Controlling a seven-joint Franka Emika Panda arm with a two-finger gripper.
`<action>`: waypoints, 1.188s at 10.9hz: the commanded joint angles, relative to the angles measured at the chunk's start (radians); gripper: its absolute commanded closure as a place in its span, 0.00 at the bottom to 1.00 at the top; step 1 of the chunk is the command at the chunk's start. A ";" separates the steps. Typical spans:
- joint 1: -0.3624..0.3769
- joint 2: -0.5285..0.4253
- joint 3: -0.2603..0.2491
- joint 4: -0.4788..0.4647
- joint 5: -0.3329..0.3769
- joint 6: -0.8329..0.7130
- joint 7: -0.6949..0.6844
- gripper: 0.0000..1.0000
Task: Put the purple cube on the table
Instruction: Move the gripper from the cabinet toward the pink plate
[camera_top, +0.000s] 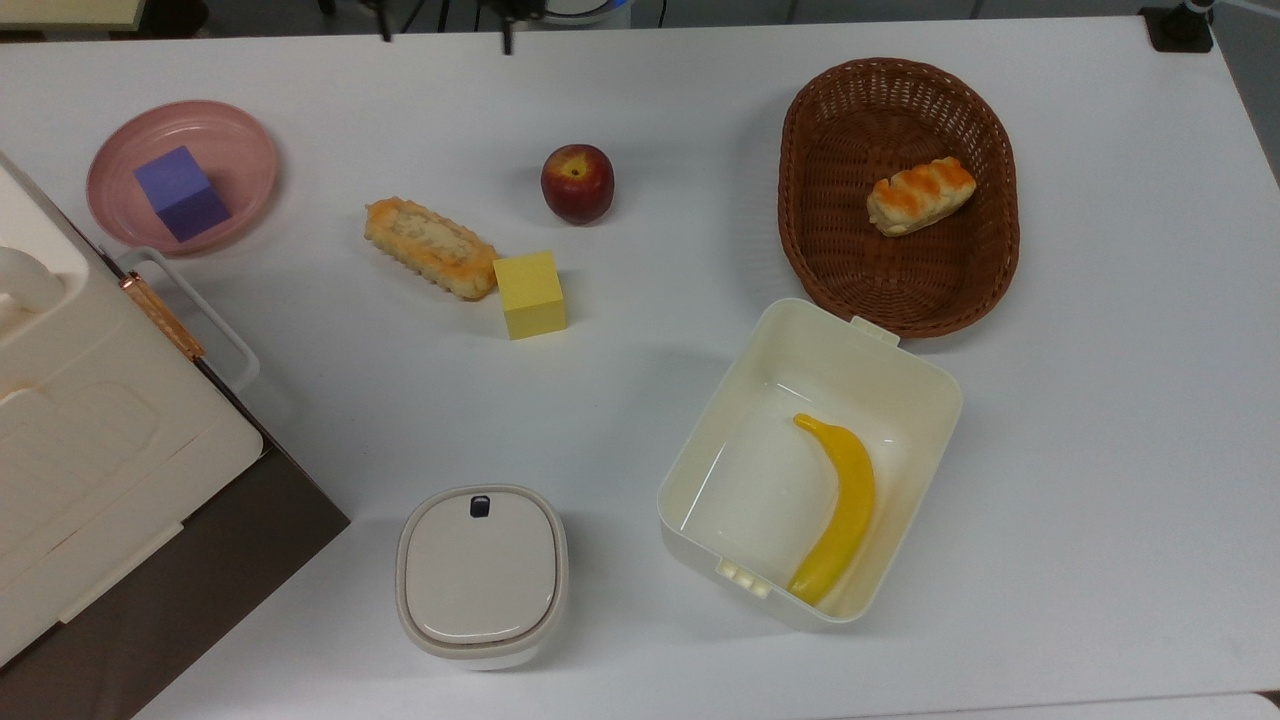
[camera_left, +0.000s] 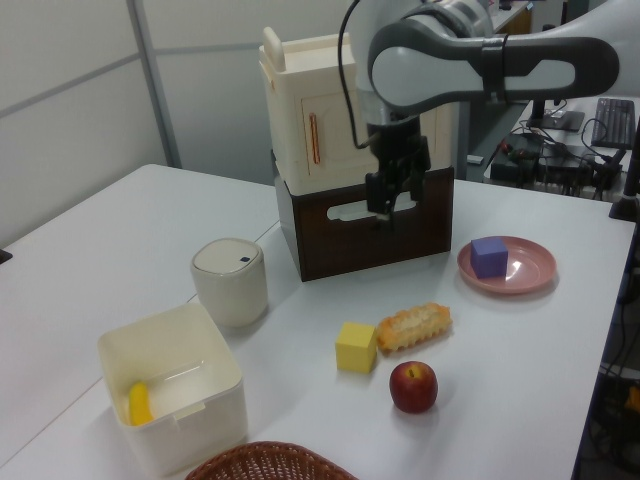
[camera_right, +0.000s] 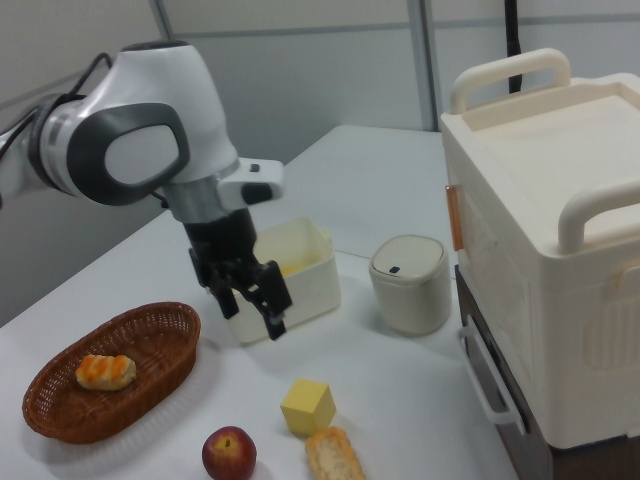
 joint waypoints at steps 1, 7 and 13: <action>-0.108 -0.019 -0.005 -0.016 0.016 0.021 -0.086 0.00; -0.375 0.013 -0.021 -0.020 0.016 0.072 -0.502 0.00; -0.493 0.216 -0.022 -0.051 0.007 0.311 -0.859 0.00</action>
